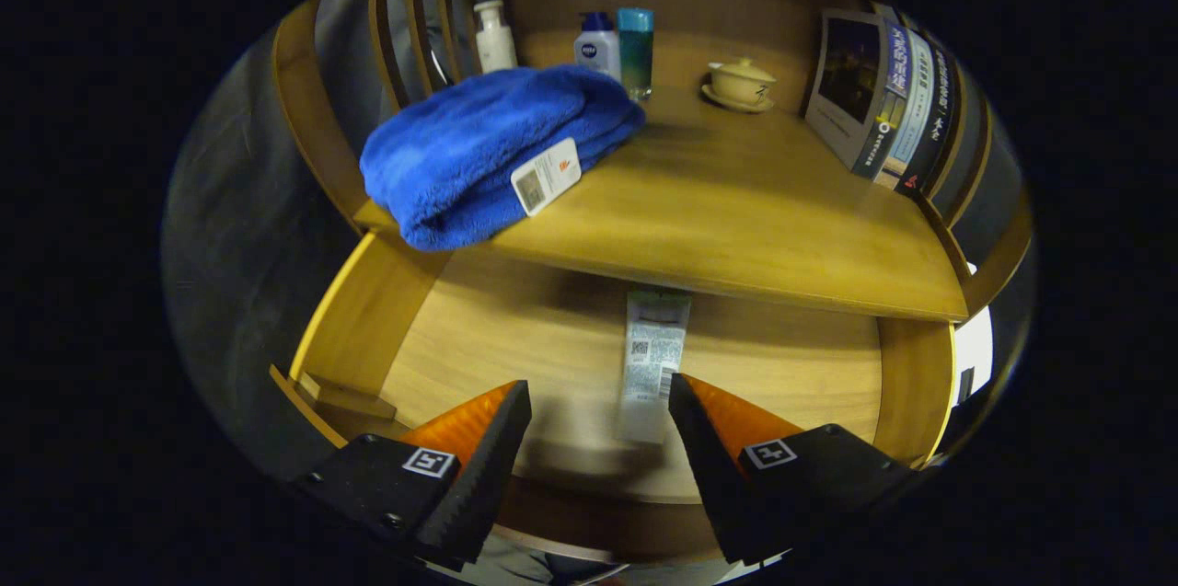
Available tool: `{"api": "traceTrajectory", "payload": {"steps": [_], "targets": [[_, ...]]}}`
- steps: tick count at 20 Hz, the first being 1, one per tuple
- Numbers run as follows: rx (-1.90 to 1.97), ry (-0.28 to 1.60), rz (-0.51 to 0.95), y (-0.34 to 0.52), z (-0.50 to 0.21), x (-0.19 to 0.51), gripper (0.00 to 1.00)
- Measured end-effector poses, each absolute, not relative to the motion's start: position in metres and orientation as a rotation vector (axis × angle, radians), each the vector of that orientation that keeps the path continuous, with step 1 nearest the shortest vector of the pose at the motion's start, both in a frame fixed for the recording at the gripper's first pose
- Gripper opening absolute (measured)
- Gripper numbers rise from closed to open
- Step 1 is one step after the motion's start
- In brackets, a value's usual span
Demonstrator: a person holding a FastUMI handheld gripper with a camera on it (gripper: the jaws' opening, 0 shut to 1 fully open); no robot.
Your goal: Pull open the drawer, take out the items inside it, and place them on the countertop above the cabinet.
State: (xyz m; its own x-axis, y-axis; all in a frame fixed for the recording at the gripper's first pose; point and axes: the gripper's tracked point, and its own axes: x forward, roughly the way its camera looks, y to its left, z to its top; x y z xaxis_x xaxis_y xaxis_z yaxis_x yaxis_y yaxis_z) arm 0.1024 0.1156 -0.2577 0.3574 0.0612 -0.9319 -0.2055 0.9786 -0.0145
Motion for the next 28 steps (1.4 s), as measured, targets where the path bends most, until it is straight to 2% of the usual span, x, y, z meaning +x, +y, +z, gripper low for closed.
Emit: {"api": "traceTrajectory", "payload": {"steps": [8, 13, 17, 22, 28], "targets": [[-0.180, 1.384, 0.074, 0.091, -0.301, 0.095, 0.97], [-0.126, 1.429, 0.025, 0.071, -0.318, 0.100, 0.95], [-0.122, 1.447, 0.028, 0.064, -0.318, 0.106, 0.90], [-0.097, 1.411, 0.057, 0.068, -0.316, 0.111, 0.49], [0.001, 1.341, 0.131, 0.080, -0.276, 0.106, 0.49]]}}
